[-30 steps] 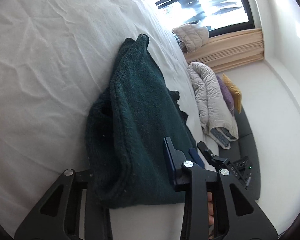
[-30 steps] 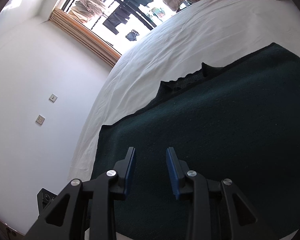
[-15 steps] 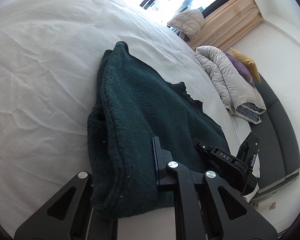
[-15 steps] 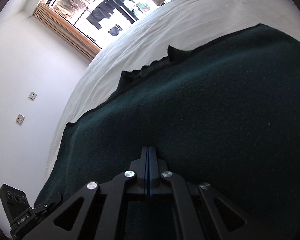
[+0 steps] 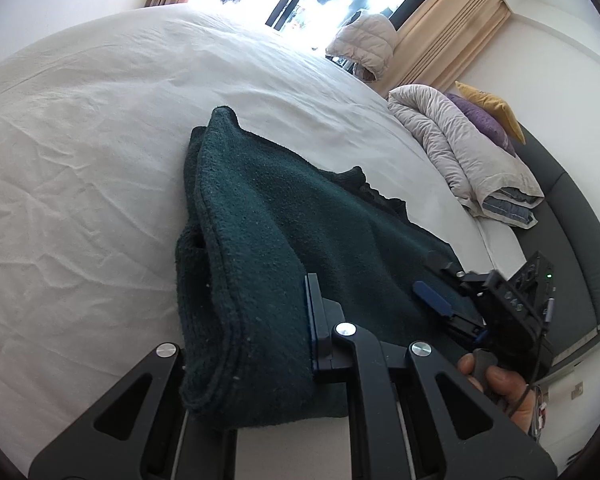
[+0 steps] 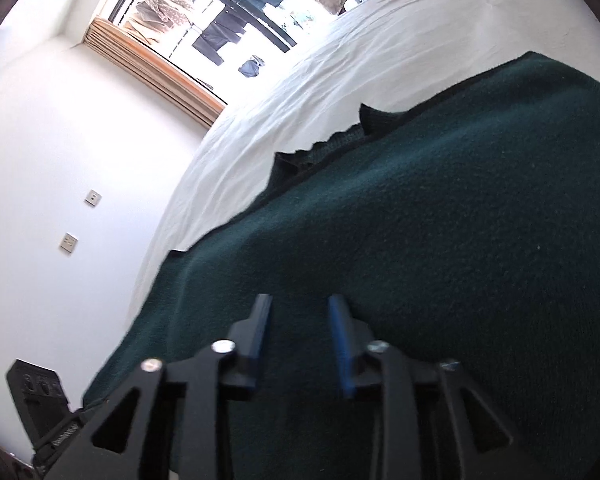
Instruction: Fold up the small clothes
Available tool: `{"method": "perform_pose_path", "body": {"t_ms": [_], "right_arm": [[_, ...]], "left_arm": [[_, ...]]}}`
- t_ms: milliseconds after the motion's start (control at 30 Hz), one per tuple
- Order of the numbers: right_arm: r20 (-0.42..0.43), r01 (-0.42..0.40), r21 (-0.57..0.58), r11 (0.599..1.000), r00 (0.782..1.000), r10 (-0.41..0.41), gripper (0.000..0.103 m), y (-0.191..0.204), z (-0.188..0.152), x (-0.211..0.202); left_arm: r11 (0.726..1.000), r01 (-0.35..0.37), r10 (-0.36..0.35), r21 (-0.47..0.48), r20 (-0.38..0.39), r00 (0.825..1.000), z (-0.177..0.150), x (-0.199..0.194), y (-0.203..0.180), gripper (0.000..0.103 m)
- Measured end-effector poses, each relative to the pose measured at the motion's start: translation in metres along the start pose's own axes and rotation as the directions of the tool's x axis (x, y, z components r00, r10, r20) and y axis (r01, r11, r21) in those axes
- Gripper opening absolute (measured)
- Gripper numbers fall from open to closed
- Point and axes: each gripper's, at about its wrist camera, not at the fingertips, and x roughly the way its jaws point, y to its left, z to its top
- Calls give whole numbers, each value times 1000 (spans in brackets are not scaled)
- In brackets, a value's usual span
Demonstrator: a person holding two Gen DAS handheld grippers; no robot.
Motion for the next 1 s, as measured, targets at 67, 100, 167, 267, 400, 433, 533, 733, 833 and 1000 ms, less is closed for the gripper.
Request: {"method": "perform_pose_path", "body": {"t_ms": [67, 100, 167, 267, 400, 433, 533, 733, 833, 1000], "right_arm": [[37, -12, -21, 1000, 999, 12, 78, 7, 4, -11], [39, -20, -21, 1000, 999, 21, 78, 6, 8, -15], [15, -43, 15, 999, 999, 43, 78, -1, 17, -20], [-2, -76, 63, 995, 997, 76, 78, -17, 28, -28], [-26, -98, 103, 990, 995, 101, 79, -39, 45, -38], [-39, -109, 112, 988, 993, 114, 81, -43, 50, -39], [-93, -152, 127, 980, 982, 165, 87, -56, 67, -39], [-202, -238, 179, 955, 941, 273, 94, -66, 84, -25], [-228, -234, 171, 957, 936, 269, 94, -65, 84, -16], [-302, -229, 133, 964, 917, 259, 95, -49, 79, 10]], "left_arm": [[1000, -11, 11, 20, 4, 1000, 1, 0, -4, 9], [999, -16, 16, 30, 7, 1000, 2, 0, -7, 9], [998, -23, 23, 56, 10, 1000, 6, 0, -17, 9], [989, -40, 37, 141, 27, 999, 14, 2, -43, 9], [932, -72, 54, 355, 59, 997, 17, 16, -110, 9], [908, -76, 57, 413, 60, 997, 12, 23, -127, 9], [824, -81, 68, 560, 44, 997, -18, 50, -167, 9], [690, -81, 90, 720, 26, 996, -82, 77, -193, 9], [659, -86, 88, 747, 38, 995, -93, 74, -194, 9], [660, -67, 48, 748, 47, 998, -95, 61, -190, 9]]}}
